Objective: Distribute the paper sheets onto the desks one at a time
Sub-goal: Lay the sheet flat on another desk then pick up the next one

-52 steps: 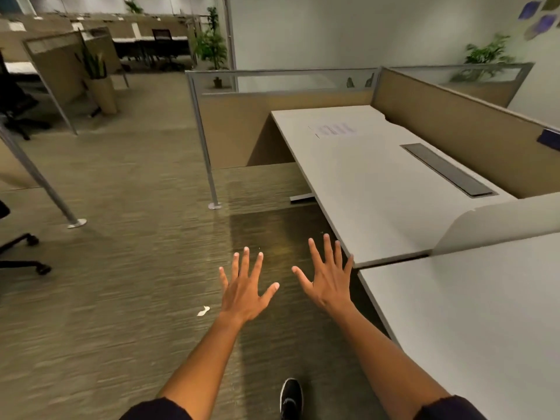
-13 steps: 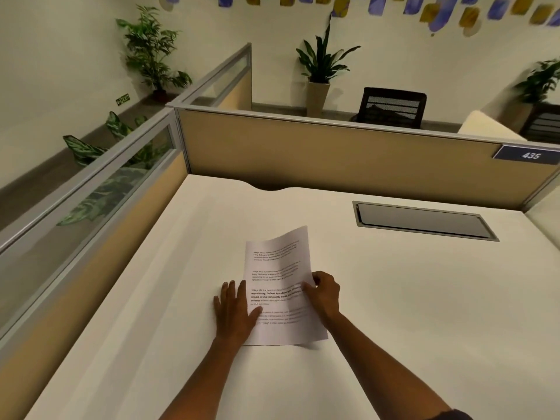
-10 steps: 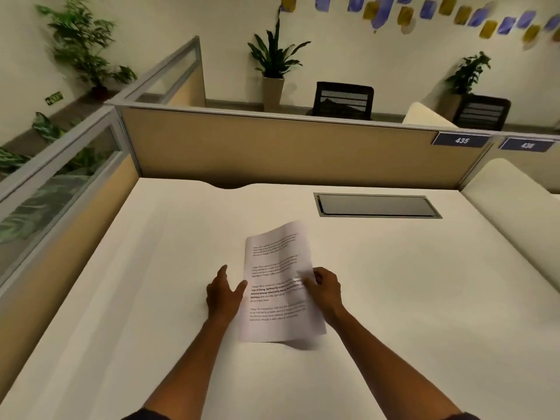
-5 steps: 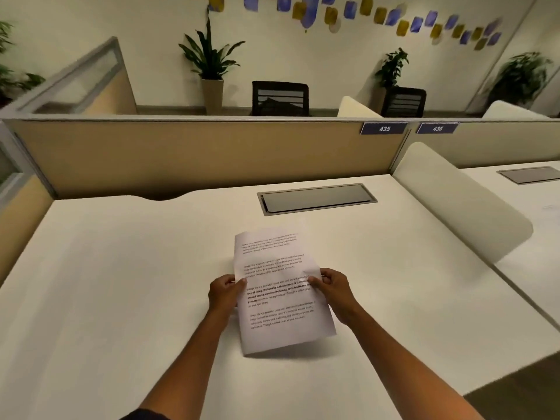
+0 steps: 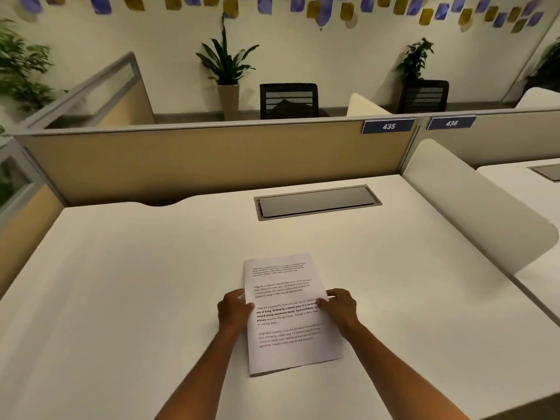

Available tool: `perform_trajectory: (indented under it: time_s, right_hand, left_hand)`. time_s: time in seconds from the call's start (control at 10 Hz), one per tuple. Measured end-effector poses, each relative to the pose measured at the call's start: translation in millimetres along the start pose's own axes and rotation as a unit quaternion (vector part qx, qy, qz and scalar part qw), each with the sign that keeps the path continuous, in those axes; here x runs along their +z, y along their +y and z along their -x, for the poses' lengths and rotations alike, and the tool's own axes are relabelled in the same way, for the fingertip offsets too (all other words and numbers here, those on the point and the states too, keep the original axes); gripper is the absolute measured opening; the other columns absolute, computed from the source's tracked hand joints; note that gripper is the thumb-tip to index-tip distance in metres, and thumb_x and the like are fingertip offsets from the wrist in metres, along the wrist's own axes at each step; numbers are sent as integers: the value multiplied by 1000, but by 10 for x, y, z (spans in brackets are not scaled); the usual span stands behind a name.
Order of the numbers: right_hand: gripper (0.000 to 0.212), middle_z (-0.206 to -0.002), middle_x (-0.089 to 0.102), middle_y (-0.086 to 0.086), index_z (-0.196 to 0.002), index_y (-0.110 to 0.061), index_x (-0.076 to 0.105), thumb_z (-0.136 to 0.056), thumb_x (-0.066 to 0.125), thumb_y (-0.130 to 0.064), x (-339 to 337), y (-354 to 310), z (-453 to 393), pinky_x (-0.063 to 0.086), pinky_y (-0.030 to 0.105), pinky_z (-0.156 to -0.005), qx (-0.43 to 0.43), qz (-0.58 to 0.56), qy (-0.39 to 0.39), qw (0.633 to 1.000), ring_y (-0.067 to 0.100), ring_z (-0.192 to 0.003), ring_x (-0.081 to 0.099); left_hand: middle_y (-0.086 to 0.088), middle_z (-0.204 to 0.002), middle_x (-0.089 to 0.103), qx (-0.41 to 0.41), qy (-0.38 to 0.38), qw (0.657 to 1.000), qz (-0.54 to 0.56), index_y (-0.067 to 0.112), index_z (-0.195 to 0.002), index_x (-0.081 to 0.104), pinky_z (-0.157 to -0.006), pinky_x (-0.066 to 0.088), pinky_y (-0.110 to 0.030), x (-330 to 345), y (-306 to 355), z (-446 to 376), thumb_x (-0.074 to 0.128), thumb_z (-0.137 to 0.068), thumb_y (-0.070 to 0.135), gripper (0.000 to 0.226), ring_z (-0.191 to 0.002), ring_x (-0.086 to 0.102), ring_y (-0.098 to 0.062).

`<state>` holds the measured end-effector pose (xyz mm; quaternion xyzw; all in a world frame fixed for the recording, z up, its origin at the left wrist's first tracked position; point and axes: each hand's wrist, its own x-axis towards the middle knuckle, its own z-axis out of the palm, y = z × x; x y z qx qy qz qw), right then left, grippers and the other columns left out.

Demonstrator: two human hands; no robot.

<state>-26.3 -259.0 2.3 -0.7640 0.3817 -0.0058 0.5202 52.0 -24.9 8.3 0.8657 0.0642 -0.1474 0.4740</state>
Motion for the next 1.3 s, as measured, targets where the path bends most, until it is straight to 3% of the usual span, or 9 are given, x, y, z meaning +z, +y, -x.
perform_trajectory:
  time_s: [0.1,0.3,0.6,0.7,0.8,0.9,1.0,1.1,1.3]
  right_hand:
    - [42,-113,60,0,-120,-8,59,-82,73,-15,-5,44,-42,49,32,-92,-22,20,-12,999,27,-105,63]
    - [44,-119,68,13,-123,-12,56,-82,72,-15,10,47,-122,51,42,-94,-97,63,-33,993,31,-106,64]
    - [64,-141,46,7,-146,-18,35,-91,54,-44,66,188,-21,41,46,-101,-214,232,30,948,31,-125,47]
    - [69,-147,45,5,-144,-19,41,-87,37,-59,81,356,15,37,45,-107,-267,265,23,926,26,-135,44]
    - [70,-154,38,1,-145,-23,39,-88,29,-62,98,526,15,25,44,-115,-298,328,-15,896,22,-143,33]
    - [73,-160,27,2,-148,-22,37,-89,24,-64,99,592,20,14,48,-119,-303,375,-49,875,24,-149,21]
    - [84,-161,23,4,-149,-20,35,-88,9,-72,116,595,5,14,50,-118,-300,404,-66,861,28,-149,21]
    - [84,-155,36,7,-143,-18,45,-90,5,-70,143,588,-3,30,55,-110,-272,431,-75,857,32,-141,38]
    - [105,-164,0,-2,-154,-28,10,-69,-18,-81,100,461,35,5,48,-121,-271,391,-66,877,20,-152,0]
  left_hand:
    - [-15,-113,71,-1,20,1000,-21,6,-125,61,-91,51,-35,60,1,34,71,-76,2,50,-105,64,-34]
    - [-15,-108,67,37,44,994,-90,7,-129,57,-83,50,-34,134,12,105,71,-78,8,52,-96,63,-29]
    - [-7,-140,44,121,8,964,-237,17,-142,41,-104,39,-39,242,-135,141,62,-89,34,60,-126,41,-27]
    - [-4,-154,32,145,-26,953,-265,20,-146,36,-112,27,-39,229,-207,176,52,-83,58,76,-138,30,-25]
    - [-1,-160,20,164,-54,942,-286,22,-149,29,-117,16,-39,201,-313,210,28,-66,78,101,-147,16,-20]
    - [1,-163,8,175,-77,930,-314,22,-152,21,-120,9,-40,169,-393,240,22,-57,94,120,-150,6,-19]
    - [2,-164,-4,170,-91,919,-344,21,-154,13,-120,4,-44,169,-433,231,-4,-46,99,134,-151,-4,-19]
    - [0,-163,-10,165,-96,913,-361,20,-155,8,-120,0,-46,211,-406,240,-14,-44,97,137,-150,-10,-20]
    - [2,-161,-17,164,-93,919,-347,20,-153,-5,-119,-4,-47,215,-400,266,-15,-49,95,129,-149,-14,-19]
